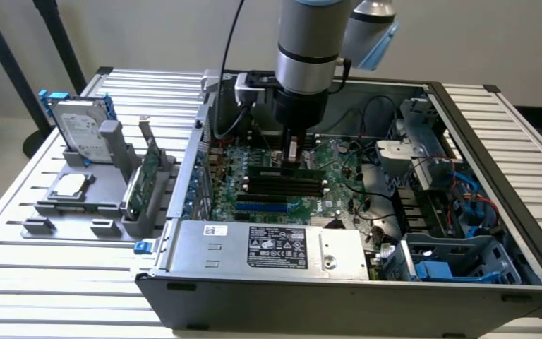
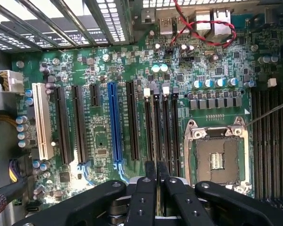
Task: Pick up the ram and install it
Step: 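Insert the ram into the slot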
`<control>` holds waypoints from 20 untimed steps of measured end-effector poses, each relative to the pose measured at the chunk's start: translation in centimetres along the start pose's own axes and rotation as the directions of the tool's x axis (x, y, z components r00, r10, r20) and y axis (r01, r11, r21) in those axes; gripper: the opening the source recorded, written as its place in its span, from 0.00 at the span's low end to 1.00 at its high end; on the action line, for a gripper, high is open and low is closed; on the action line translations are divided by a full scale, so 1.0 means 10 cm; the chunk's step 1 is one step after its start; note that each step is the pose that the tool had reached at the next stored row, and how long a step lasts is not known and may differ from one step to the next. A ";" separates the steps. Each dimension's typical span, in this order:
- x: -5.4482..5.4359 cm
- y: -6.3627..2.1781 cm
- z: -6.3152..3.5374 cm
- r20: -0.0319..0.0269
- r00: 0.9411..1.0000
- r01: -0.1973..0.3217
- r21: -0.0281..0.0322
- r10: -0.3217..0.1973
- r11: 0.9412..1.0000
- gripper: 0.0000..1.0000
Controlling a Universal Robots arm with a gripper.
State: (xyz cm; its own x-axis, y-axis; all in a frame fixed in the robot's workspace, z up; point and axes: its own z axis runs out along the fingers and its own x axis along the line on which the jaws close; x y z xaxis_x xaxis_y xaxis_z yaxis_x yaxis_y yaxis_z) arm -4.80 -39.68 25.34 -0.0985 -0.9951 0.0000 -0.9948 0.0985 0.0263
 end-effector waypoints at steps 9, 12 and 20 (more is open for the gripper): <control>0.00 -0.023 0.036 0.000 1.000 0.007 0.000 -0.007 1.000 0.13; 0.00 -0.025 0.053 0.000 1.000 0.011 0.000 -0.011 1.000 0.13; 0.00 -0.028 0.098 -0.010 1.000 0.020 0.001 -0.020 1.000 0.13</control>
State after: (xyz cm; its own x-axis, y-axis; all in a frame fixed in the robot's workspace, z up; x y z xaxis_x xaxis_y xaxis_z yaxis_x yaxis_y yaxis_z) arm -4.55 -39.68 24.35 -0.0781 -0.9969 0.0095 -0.9966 0.0783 0.0256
